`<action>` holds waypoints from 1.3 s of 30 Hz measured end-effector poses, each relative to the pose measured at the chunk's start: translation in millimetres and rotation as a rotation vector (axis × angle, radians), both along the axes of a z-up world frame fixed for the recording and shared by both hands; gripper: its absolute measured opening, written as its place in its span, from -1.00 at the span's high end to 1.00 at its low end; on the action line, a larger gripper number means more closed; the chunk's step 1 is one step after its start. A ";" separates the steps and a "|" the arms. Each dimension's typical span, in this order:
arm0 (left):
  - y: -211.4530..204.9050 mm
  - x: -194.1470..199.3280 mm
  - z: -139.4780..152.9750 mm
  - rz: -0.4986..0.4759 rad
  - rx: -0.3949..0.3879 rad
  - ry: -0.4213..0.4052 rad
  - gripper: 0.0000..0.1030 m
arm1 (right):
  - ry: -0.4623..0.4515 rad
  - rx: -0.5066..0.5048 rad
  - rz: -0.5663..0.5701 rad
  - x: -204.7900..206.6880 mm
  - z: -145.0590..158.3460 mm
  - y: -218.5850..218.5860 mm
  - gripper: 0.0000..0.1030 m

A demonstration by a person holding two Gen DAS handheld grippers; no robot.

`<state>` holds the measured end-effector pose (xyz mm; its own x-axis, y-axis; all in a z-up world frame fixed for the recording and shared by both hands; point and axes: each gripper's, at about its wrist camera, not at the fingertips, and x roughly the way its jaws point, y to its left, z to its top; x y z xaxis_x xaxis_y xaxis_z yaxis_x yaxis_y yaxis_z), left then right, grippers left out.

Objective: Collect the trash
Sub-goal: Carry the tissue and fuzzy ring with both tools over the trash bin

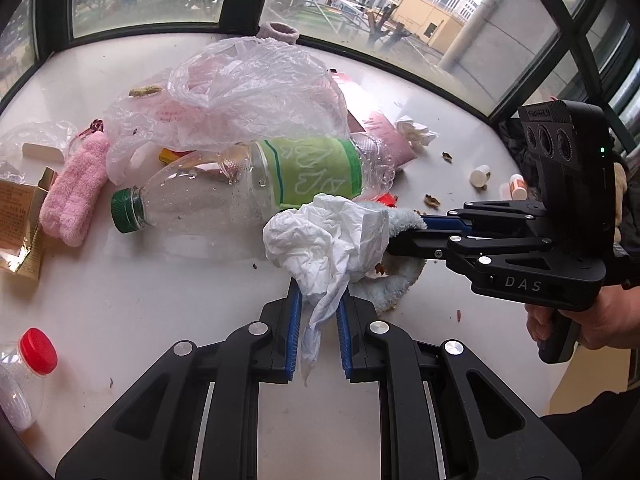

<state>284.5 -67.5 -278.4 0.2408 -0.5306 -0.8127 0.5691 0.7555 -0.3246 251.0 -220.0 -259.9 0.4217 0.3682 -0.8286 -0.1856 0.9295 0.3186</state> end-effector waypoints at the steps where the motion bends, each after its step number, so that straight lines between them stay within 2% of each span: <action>1: 0.9 -3.0 4.3 0.006 -0.004 -0.003 0.72 | -0.002 0.001 0.000 -2.3 2.5 -0.5 0.64; 7: 8.2 -24.1 28.4 0.031 0.001 -0.019 0.72 | -0.015 -0.003 0.031 -16.4 23.1 1.7 0.64; 19: 35.8 -85.5 75.2 0.146 0.000 -0.049 0.72 | -0.074 -0.012 0.109 -56.7 71.0 28.0 0.65; 29: 75.9 -141.5 105.3 0.249 0.005 -0.092 0.72 | -0.139 -0.007 0.187 -91.9 106.3 67.8 0.64; 39: 134.4 -210.7 128.3 0.373 0.024 -0.123 0.72 | -0.160 0.018 0.301 -140.7 127.5 125.9 0.64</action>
<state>73.8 66.9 -150.1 0.5103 -0.3691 -0.7767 0.2873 0.9245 -0.2506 110.3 -94.1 -132.4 0.4164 0.5096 -0.7529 -0.4998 0.8201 0.2787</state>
